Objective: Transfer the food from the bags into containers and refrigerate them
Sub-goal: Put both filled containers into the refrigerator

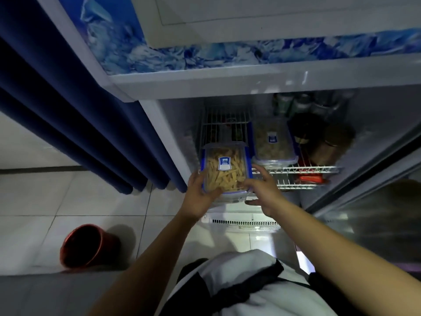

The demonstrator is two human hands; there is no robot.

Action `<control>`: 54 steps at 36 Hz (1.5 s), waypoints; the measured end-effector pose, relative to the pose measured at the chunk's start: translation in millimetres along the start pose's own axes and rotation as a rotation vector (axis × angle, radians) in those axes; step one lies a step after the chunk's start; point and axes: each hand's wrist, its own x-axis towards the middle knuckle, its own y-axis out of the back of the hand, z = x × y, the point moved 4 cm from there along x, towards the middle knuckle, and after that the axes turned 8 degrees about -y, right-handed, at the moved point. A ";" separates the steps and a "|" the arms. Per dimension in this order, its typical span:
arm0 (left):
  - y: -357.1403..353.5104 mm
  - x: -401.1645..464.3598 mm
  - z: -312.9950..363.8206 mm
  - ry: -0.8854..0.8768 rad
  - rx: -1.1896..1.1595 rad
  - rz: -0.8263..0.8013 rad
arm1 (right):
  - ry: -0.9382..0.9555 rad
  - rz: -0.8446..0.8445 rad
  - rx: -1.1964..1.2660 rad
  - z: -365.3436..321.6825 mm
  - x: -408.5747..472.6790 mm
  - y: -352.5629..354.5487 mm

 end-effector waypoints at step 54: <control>-74.4 75.1 -17.7 0.080 1.152 -0.282 | 0.256 0.269 -1.341 -35.3 43.3 51.8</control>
